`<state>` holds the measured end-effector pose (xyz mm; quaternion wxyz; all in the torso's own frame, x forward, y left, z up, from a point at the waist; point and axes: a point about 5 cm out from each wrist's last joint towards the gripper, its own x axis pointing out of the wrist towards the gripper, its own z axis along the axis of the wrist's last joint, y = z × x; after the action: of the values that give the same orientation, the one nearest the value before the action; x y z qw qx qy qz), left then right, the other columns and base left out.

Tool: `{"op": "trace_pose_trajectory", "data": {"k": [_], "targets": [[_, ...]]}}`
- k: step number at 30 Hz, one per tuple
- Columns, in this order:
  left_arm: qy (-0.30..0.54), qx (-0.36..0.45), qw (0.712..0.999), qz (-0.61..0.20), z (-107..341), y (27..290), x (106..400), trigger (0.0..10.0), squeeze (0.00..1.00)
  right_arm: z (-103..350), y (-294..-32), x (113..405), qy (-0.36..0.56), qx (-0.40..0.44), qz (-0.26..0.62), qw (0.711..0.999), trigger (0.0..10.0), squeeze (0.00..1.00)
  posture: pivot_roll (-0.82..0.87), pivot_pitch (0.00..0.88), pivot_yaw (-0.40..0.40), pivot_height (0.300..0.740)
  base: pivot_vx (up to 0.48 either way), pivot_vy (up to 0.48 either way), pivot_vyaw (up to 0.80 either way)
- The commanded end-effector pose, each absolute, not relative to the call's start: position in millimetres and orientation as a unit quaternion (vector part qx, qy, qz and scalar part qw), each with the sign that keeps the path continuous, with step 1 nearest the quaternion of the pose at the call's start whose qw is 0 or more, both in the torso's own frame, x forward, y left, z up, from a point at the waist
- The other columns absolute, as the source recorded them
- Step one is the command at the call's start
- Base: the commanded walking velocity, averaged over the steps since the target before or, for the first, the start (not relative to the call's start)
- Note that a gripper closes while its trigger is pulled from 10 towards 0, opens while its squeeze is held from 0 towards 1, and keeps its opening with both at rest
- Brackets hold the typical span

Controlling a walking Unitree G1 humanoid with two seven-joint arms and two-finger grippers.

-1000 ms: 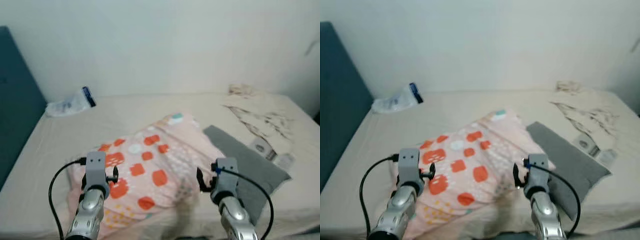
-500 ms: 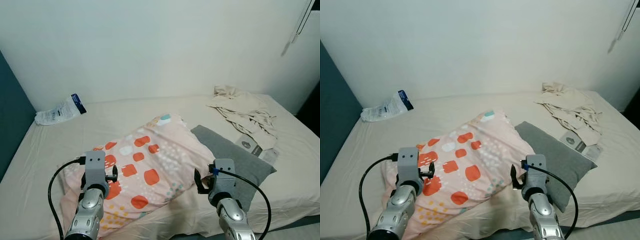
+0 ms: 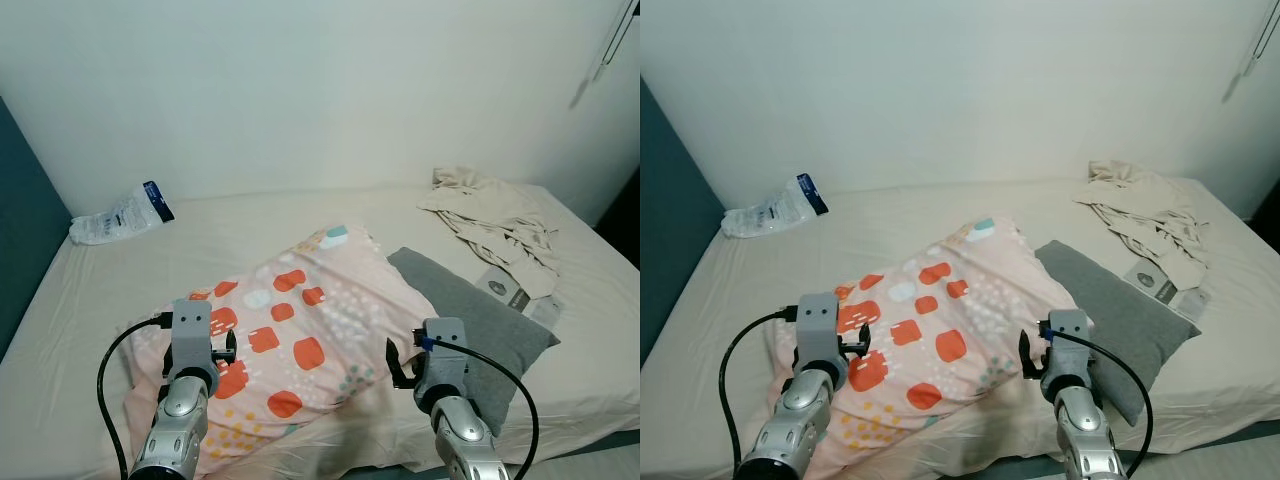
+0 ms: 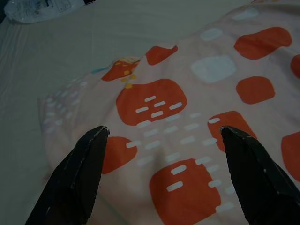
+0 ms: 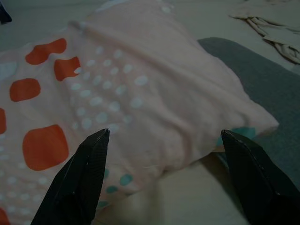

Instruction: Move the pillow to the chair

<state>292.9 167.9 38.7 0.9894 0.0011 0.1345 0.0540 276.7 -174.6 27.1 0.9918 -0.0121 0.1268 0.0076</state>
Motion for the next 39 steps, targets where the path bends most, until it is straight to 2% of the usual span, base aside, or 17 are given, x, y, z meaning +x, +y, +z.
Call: {"op": "trace_pose_trajectory", "data": {"k": [1, 9, 34, 36, 39], "targets": [[0.149, 0.009, 0.987, 0.050, 34, 170, 291, 10.0, 0.00, 21, -175, 273, 0.142, -0.010, 0.004, 0.990, 10.0, 0.00, -0.02, 0.071, 0.002, 0.734, 0.000, 0.000, 0.00], [0.142, 0.016, 0.989, 0.034, 35, 166, 291, 10.0, 0.00, 21, -176, 272, 0.142, -0.009, 0.001, 0.990, 10.0, 0.00, -0.02, 0.077, 0.001, 0.734, 0.000, 0.000, 0.00], [0.144, 0.017, 0.989, 0.025, 34, 165, 288, 10.0, 0.00, 22, -179, 270, 0.142, -0.010, -0.001, 0.990, 10.0, 0.00, -0.02, 0.068, 0.003, 0.734, 0.000, -0.454, 0.00], [0.138, 0.000, 0.990, -0.010, 36, 159, 287, 10.0, 0.00, 21, -179, 269, 0.144, -0.010, -0.001, 0.990, 10.0, 0.00, -0.02, 0.067, 0.005, 0.734, 0.000, 0.000, 0.00], [0.145, 0.010, 0.989, -0.020, 35, 157, 287, 10.0, 0.00, 20, -179, 268, 0.144, -0.009, -0.002, 0.990, 10.0, 0.00, -0.02, 0.067, 0.007, 0.734, 0.170, 0.272, 0.00]]}}
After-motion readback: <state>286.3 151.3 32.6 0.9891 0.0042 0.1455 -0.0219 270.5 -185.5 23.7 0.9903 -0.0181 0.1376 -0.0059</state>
